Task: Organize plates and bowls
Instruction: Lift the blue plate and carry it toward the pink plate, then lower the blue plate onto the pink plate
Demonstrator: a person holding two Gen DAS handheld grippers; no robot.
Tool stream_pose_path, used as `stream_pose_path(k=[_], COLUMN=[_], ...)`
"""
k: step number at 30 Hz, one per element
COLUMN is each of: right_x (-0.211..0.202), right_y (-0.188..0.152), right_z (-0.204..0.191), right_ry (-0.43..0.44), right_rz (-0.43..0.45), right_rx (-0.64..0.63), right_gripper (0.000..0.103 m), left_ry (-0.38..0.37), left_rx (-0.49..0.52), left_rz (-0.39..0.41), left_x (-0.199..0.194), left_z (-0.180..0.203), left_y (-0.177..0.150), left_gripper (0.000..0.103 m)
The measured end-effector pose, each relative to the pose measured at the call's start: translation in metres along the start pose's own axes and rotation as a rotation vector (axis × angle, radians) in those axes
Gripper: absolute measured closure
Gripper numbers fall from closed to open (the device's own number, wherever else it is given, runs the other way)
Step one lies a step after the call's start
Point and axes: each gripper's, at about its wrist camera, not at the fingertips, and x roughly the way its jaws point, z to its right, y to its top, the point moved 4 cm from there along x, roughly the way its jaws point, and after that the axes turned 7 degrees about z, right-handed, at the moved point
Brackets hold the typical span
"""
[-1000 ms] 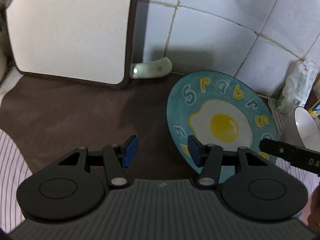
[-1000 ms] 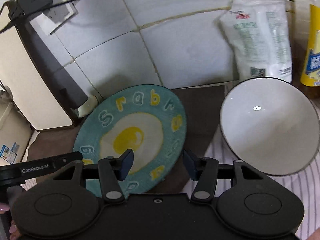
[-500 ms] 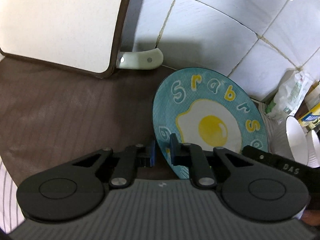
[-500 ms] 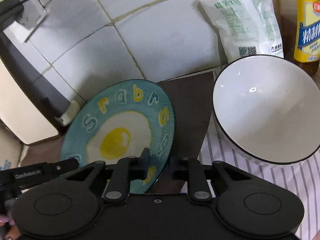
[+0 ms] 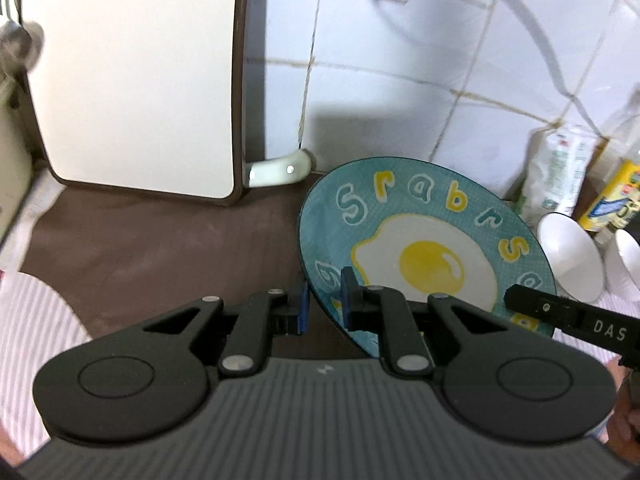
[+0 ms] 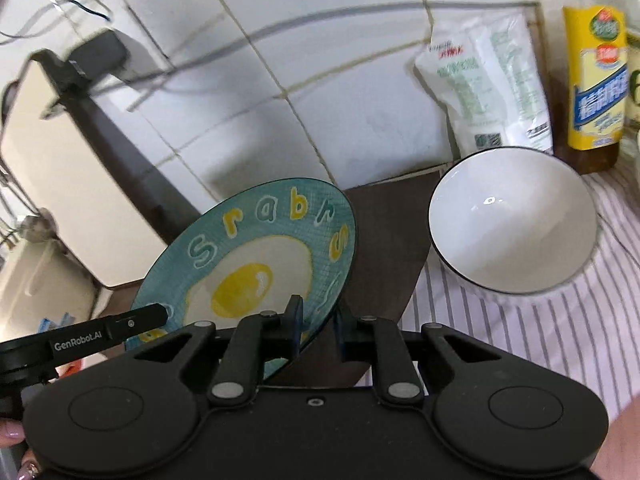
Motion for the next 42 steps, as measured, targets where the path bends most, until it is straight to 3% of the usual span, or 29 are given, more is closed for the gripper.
stream_pose_path(k=[13, 23, 30, 42], right_x=[-0.112, -0.159, -0.164, -0.142], right_y=[-0.020, -0.060, -0.087, -0.116], right_z=[-0.006, -0.006, -0.004, 0.013], right_ry=[0.034, 0.052, 0.049, -0.002], right_rz=[0.066, 0.065, 0.023, -0.062], right_rx=[0.032, 0.024, 0.030, 0.050], right_gripper=[0.082, 0.081, 0.081, 0.081], left_ry=[-0.033, -0.054, -0.053, -0.044], left_rx=[0.037, 0.042, 0.021, -0.025], left_rz=[-0.002, -0.049, -0.096, -0.195], left_x=[-0.102, -0.149, -0.150, -0.116], left_z=[0.030, 0.049, 0.042, 0.036], left_y=[-0.019, -0.054, -0.078, -0.115], left_gripper=[0.089, 0.088, 0.088, 0.088])
